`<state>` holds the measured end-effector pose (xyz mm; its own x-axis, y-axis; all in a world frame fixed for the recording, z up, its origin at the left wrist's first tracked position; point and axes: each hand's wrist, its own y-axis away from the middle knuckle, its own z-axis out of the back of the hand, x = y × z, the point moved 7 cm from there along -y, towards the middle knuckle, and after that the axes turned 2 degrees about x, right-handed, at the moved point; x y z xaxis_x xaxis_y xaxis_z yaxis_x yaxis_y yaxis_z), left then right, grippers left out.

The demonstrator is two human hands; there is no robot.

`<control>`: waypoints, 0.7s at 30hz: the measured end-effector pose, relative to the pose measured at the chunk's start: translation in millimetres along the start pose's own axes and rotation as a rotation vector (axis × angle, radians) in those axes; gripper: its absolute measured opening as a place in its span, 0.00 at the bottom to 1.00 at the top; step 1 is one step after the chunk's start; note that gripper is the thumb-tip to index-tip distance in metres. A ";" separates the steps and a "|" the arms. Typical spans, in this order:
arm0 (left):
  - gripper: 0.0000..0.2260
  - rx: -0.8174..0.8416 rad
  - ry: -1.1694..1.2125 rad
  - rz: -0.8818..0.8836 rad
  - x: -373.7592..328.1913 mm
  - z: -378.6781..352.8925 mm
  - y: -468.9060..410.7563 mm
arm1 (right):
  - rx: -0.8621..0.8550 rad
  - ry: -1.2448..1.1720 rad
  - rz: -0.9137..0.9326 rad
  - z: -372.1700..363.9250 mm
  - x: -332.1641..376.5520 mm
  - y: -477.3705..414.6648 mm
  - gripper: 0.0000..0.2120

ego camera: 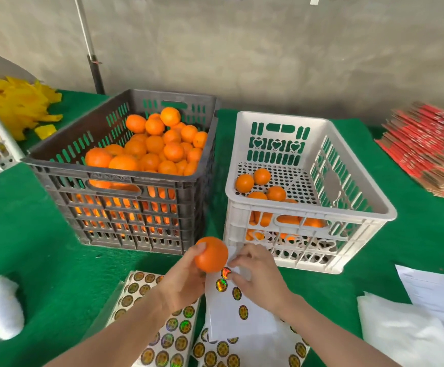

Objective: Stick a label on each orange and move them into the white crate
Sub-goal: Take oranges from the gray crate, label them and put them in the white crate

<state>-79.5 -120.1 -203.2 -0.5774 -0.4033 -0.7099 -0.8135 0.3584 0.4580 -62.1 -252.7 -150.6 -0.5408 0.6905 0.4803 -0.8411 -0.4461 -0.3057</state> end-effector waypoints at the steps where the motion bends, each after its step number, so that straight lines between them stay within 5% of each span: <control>1: 0.48 0.019 0.014 -0.001 -0.7 -0.9 -0.8 | -0.013 -0.022 -0.030 -1.8 -1.0 2.4 0.07; 9: 0.48 0.046 0.042 0.052 2.9 3.5 -7.4 | -0.017 -0.179 -0.147 -9.1 -2.0 7.6 0.01; 16: 0.48 -0.002 0.016 0.091 5.4 10.0 -9.1 | -0.091 -0.297 -0.189 -12.0 -4.0 13.7 0.08; 21: 0.34 -0.048 -0.249 0.112 -0.6 15.9 -2.2 | -0.071 -0.470 -0.465 -4.9 -26.3 14.7 0.08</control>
<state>-76.3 -107.3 -212.3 -0.6338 -0.1421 -0.7603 -0.7514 0.3465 0.5616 -60.3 -274.6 -171.7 -0.0757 0.4731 0.8778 -0.9934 -0.1116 -0.0255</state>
